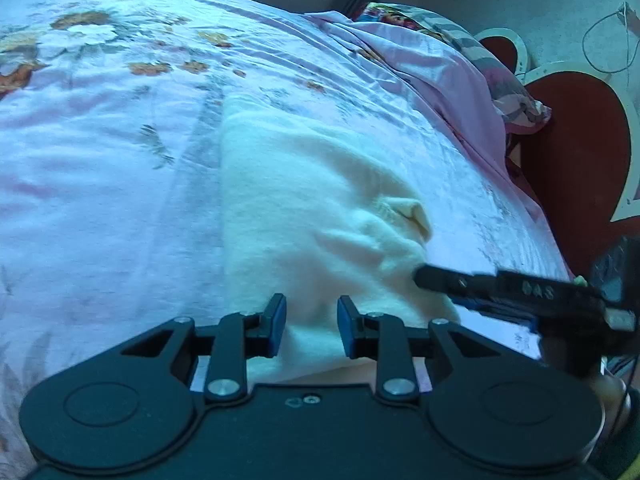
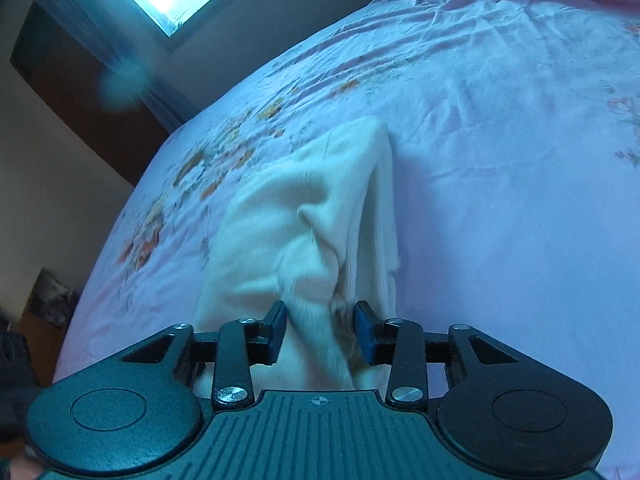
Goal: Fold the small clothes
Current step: 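Move the right gripper to the other side edge and grasp it, then lift and fold the held side over the first fold with the right gripper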
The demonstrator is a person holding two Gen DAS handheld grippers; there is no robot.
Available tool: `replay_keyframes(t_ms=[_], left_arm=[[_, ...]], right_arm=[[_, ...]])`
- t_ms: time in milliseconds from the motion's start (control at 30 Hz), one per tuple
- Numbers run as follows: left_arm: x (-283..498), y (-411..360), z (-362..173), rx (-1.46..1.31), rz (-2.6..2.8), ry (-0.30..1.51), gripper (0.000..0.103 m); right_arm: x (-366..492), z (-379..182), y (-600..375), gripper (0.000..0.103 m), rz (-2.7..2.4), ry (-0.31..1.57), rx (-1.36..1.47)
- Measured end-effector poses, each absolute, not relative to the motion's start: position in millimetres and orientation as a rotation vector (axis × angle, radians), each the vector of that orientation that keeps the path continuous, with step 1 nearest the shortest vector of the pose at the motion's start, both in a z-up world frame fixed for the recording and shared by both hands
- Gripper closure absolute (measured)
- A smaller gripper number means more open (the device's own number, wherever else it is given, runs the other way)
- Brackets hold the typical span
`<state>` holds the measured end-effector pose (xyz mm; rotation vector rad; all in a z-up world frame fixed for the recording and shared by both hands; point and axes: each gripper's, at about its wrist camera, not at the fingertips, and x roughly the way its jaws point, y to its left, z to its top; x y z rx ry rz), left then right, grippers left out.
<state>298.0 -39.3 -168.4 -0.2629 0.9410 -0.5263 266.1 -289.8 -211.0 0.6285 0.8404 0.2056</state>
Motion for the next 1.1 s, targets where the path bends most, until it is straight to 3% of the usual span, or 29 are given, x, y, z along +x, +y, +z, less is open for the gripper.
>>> replay_keyframes(t_ms=[200, 233, 300, 367, 667, 733, 800, 900, 1000, 1067, 1100], left_arm=[[298.9, -29.1, -171.1, -0.277, -0.486, 0.964, 0.077], [299.9, -29.7, -173.6, -0.272, -0.485, 0.980, 0.078], [299.8, -29.7, -177.2, -0.262, -0.468, 0.989, 0.077], [301.5, -28.5, -181.4, -0.249, -0.460, 1.012, 0.077], [299.2, -20.1, -192.0, -0.269, -0.474, 1.054, 0.077], [298.8, -21.3, -192.4, -0.273, -0.491, 1.058, 0.070], [296.5, -20.7, -194.0, -0.296, -0.494, 1.084, 0.069], [291.8, -21.9, -194.0, -0.301, -0.504, 1.067, 0.064], [292.8, -24.7, -198.6, -0.298, -0.483, 1.051, 0.081], [293.8, -21.4, -196.0, -0.330, -0.484, 1.045, 0.087], [291.4, -19.0, -191.2, -0.334, -0.502, 1.027, 0.088]], right_arm=[[240.3, -217.0, -274.7, 0.066, 0.204, 0.891, 0.606], [238.9, -215.9, -273.1, 0.070, 0.199, 0.879, 0.614], [237.7, -211.7, -271.9, 0.098, 0.185, 0.858, 0.628], [235.9, -207.5, -277.3, 0.100, 0.218, 0.844, 0.697], [224.2, -235.5, -293.6, 0.101, 0.133, 0.928, 0.745], [224.8, -223.9, -289.5, 0.100, 0.131, 0.889, 0.698], [229.4, -224.3, -285.9, 0.088, 0.165, 0.918, 0.692], [230.9, -227.9, -281.7, 0.088, 0.165, 0.924, 0.688], [232.5, -227.2, -274.3, 0.090, 0.165, 0.925, 0.679], [231.9, -221.4, -271.6, 0.100, 0.191, 0.917, 0.669], [230.0, -216.7, -273.2, 0.100, 0.211, 0.902, 0.688]])
